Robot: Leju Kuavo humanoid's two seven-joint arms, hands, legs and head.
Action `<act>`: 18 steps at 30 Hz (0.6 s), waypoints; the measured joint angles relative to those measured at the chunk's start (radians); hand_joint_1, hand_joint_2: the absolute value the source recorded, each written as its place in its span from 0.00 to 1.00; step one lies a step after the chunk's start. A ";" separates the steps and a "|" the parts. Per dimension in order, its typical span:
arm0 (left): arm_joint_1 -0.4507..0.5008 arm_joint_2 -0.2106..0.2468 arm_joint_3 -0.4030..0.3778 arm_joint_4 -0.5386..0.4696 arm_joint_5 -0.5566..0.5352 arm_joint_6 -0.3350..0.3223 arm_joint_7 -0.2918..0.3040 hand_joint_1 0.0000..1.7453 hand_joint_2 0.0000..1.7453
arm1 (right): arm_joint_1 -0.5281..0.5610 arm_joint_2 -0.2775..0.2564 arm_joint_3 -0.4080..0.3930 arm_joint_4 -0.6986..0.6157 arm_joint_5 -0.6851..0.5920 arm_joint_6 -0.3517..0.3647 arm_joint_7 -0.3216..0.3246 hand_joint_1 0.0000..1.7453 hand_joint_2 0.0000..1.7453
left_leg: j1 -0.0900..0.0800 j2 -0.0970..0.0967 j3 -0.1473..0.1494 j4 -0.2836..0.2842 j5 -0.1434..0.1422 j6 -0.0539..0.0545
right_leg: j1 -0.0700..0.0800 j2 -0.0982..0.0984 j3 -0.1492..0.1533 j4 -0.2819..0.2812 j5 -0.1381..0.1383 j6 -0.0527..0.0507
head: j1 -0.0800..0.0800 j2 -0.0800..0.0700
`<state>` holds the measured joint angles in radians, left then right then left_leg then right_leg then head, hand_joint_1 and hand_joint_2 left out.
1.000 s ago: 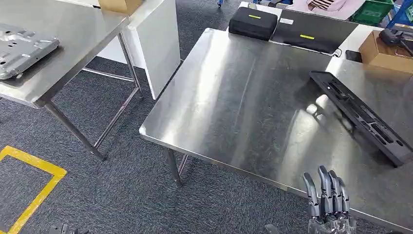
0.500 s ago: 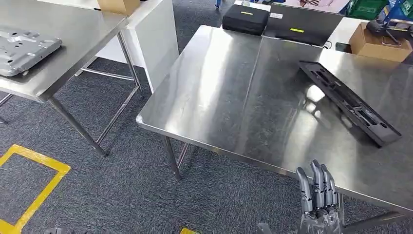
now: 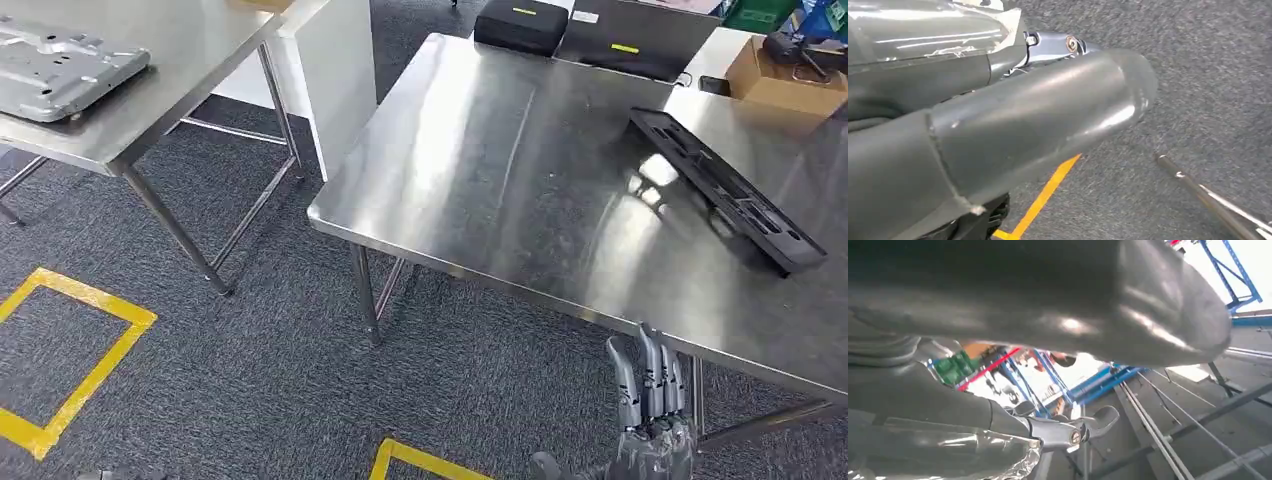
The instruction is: Take the parts from the cabinet and place them on the table.
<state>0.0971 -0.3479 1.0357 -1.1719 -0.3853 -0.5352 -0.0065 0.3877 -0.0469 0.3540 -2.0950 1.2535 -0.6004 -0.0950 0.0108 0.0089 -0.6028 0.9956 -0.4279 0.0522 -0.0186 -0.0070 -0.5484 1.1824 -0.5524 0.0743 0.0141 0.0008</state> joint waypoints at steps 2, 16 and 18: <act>0.009 -0.002 -0.001 -0.009 0.016 0.003 0.005 0.00 0.00 | -0.018 0.000 0.000 0.014 -0.020 0.001 -0.011 0.00 0.00 | -0.003 0.000 -0.013 0.003 0.017 -0.012 | -0.003 0.001 0.128 -0.188 0.001 -0.008 | 0.000 0.000; 0.029 -0.004 -0.007 -0.028 -0.025 -0.011 0.020 0.00 0.00 | -0.023 0.005 -0.043 0.065 -0.087 0.010 -0.028 0.00 0.00 | 0.013 -0.007 0.066 0.118 -0.084 -0.061 | 0.002 -0.008 0.045 -0.206 0.069 -0.070 | -0.013 0.000; 0.029 -0.004 -0.006 -0.027 -0.033 -0.011 0.019 0.00 0.00 | -0.010 0.001 -0.050 0.067 -0.103 -0.002 -0.028 0.00 0.00 | 0.008 -0.014 0.124 0.015 -0.093 -0.053 | 0.009 -0.010 0.023 -0.190 0.074 -0.062 | -0.013 0.000</act>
<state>0.1257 -0.3517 1.0296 -1.1990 -0.4185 -0.5463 0.0130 0.3773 -0.0461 0.3036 -2.0276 1.1505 -0.6020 -0.1228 0.0186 -0.0047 -0.4792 1.0107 -0.5212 -0.0011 -0.0098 -0.0167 -0.5251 0.9922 -0.4787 0.0125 0.0015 0.0008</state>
